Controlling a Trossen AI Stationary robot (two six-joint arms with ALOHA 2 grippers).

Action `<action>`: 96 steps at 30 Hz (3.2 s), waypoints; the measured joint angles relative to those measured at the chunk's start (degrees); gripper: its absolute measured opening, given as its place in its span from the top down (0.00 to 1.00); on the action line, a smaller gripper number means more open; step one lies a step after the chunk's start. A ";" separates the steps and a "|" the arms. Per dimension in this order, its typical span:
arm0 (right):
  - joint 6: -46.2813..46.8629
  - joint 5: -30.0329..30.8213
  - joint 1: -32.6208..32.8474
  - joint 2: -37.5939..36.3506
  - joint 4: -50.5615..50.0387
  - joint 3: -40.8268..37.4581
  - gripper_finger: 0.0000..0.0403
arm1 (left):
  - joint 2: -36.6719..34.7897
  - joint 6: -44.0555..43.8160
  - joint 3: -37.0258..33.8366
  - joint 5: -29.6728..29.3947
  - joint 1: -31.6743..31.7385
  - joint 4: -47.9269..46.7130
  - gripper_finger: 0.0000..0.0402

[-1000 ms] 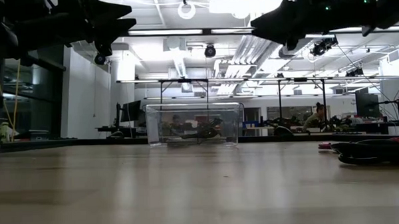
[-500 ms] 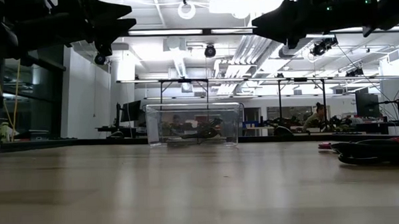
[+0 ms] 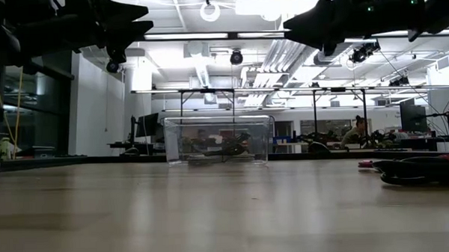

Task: Pick and place USB-C Cables
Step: Put the pink charger cable into the transparent bin

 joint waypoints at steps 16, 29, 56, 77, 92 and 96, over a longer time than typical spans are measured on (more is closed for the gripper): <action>0.83 -1.09 0.00 0.02 -1.48 0.04 0.56 | 0.00 0.00 0.00 0.00 0.00 0.00 0.59; 21.07 -8.96 6.20 0.06 -22.48 0.74 0.56 | 0.00 0.00 0.00 0.00 0.00 0.00 0.59; 79.43 15.01 27.47 20.58 -77.96 19.61 0.56 | -0.02 0.00 0.00 0.02 0.00 0.03 0.59; 84.61 13.69 28.63 35.93 -71.65 19.87 0.56 | 0.00 -0.04 -0.01 0.02 0.00 0.02 0.59; 86.51 14.38 29.78 36.13 -72.90 19.76 0.62 | -0.02 -0.04 0.00 0.02 0.00 0.00 0.59; 86.44 14.38 29.77 36.13 -73.05 19.74 0.74 | 0.00 -0.04 -0.02 0.04 0.00 -0.04 0.59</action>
